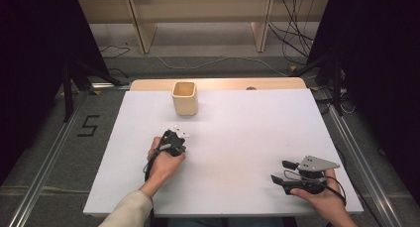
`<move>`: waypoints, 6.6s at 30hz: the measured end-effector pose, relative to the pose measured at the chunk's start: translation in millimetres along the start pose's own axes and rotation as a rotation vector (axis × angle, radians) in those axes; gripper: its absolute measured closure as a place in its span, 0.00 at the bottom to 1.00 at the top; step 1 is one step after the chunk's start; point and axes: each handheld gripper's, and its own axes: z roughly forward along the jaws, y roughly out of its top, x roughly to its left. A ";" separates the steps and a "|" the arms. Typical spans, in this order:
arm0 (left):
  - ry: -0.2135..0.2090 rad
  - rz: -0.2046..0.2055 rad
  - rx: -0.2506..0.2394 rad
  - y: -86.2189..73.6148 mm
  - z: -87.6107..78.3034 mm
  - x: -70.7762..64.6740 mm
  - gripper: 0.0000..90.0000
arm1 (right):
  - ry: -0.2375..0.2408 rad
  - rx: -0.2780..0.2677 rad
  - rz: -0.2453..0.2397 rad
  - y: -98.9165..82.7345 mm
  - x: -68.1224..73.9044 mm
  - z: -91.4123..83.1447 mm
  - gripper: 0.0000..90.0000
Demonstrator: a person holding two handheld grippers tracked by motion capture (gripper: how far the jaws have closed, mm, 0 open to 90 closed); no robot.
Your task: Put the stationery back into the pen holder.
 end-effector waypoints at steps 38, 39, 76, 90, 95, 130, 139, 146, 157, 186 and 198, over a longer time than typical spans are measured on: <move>0.174 -0.072 0.267 -43.9 -32.6 56.4 1.00 | 0.016 0.011 0.002 -1.6 0.0 1.8 0.33; 0.176 -0.069 0.282 -46.3 -34.7 56.9 1.00 | 0.016 0.011 0.002 -1.6 0.0 1.8 0.33; 0.196 -0.142 0.371 -89.8 -65.9 83.8 1.00 | 0.025 0.020 0.001 -1.3 0.7 2.1 0.33; 0.157 -0.144 0.428 -109.8 -83.4 73.3 1.00 | 0.027 0.020 0.005 -1.2 1.0 2.0 0.33; 0.135 -0.135 0.429 -115.7 -88.8 67.8 1.00 | 0.027 0.018 0.005 -1.2 1.2 1.8 0.33; -0.192 0.350 0.304 -108.4 -115.1 75.2 0.39 | 0.021 0.016 -0.002 -0.9 0.8 2.5 0.33; -0.224 0.394 0.410 -108.4 -102.9 65.7 0.52 | 0.023 0.020 -0.004 -0.8 1.2 2.4 0.33; -0.222 0.424 0.475 -102.7 -96.2 62.6 0.59 | 0.023 0.018 -0.007 -0.8 1.1 2.3 0.33; -0.255 0.463 0.543 -100.9 -87.7 63.1 0.67 | 0.025 0.020 -0.006 -1.0 1.1 2.2 0.33; -0.267 0.469 0.510 -96.0 -89.3 64.3 0.73 | 0.028 0.020 -0.007 -1.1 1.0 2.1 0.33; -0.263 0.371 0.353 -86.6 -89.6 63.7 0.73 | 0.021 0.016 -0.005 -0.8 1.5 1.5 0.33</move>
